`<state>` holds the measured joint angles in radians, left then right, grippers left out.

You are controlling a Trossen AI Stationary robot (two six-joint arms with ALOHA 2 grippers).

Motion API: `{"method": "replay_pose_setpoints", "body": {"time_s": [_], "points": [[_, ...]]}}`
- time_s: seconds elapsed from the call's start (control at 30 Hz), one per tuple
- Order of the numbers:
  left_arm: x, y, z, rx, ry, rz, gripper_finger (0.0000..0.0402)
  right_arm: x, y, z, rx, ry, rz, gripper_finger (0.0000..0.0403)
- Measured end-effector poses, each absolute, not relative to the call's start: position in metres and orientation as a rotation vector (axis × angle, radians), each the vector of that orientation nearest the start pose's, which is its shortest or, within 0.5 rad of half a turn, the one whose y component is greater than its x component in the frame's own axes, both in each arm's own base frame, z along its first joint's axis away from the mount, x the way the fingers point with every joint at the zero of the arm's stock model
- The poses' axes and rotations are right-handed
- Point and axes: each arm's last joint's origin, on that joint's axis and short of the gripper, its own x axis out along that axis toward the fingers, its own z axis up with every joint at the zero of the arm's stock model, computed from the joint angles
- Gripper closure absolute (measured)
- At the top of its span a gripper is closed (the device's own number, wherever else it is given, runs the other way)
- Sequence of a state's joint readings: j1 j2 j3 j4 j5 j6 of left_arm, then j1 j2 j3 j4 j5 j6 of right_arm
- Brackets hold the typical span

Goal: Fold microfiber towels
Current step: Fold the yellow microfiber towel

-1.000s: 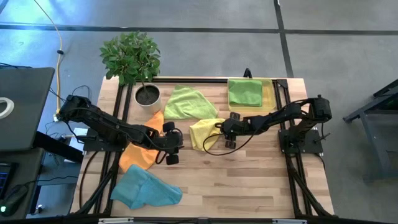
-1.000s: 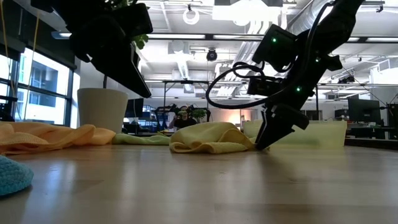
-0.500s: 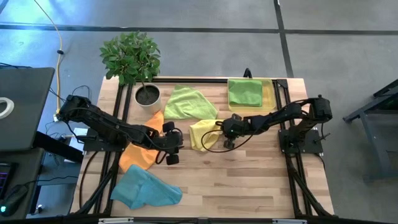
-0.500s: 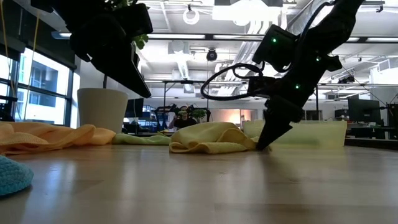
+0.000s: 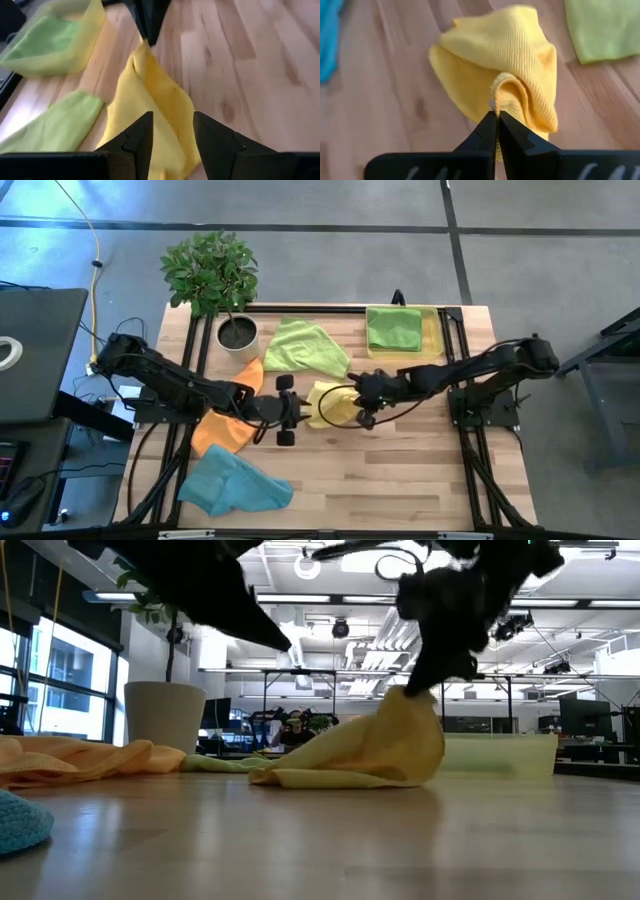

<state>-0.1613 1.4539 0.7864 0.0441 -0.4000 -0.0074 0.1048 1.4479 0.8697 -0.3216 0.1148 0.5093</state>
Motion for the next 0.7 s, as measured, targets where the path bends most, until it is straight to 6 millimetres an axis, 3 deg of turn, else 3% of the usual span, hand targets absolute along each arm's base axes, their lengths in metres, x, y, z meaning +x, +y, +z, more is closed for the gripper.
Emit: {"method": "replay_pose_setpoints", "body": {"time_s": [0.47,0.7], "points": [[0.318,-0.039,0.212,0.262,0.354,0.155,0.0272,0.299,0.065,0.292,0.223,0.799,-0.081,0.0403],[0.322,-0.041,0.222,0.318,0.232,0.102,0.0272,0.297,0.073,0.317,0.212,0.793,-0.032,0.0403]]}}
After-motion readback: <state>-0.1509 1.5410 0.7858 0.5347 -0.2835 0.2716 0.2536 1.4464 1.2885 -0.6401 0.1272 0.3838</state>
